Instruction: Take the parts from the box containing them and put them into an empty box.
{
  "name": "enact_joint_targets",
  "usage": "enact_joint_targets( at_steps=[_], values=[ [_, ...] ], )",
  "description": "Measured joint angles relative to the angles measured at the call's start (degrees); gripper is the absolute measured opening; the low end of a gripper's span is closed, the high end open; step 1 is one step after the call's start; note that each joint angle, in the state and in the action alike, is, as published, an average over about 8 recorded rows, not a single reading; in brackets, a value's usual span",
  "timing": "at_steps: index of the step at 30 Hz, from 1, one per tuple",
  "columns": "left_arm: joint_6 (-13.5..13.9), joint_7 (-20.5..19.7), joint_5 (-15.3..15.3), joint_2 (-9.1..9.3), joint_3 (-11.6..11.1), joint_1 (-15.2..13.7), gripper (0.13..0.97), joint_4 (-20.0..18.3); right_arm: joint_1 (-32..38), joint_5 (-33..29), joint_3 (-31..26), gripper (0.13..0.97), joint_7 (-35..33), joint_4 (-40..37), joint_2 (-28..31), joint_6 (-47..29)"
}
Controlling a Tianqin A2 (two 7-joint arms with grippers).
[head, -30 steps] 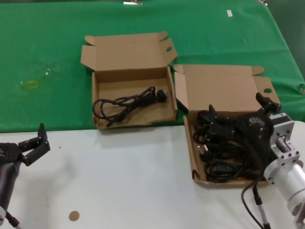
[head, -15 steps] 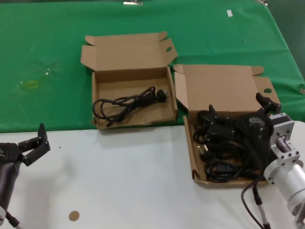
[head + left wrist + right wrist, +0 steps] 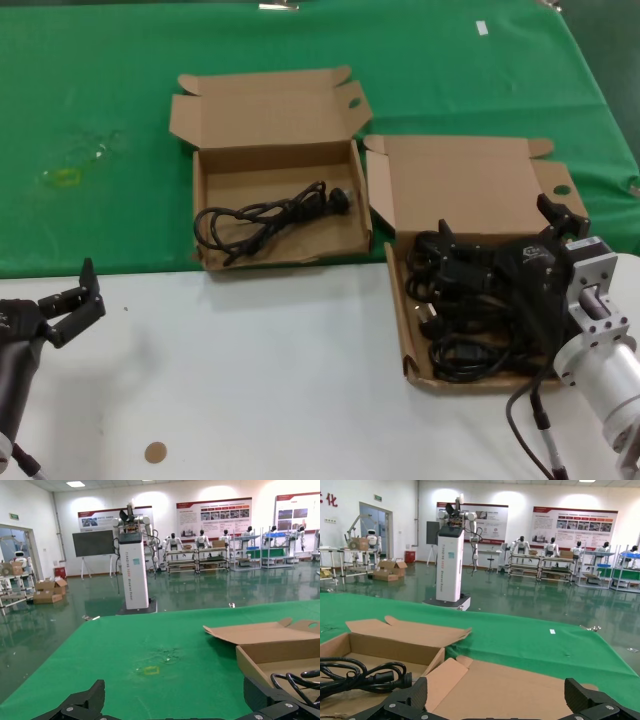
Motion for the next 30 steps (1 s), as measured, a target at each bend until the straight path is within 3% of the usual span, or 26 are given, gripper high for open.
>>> enact_joint_targets(
  at_steps=[30],
  values=[
    [0.0, 0.0, 0.0, 0.0, 0.0, 0.0, 0.966, 0.0, 0.0, 0.0, 0.0, 0.966, 0.0, 0.0, 0.0, 0.0]
  ],
)
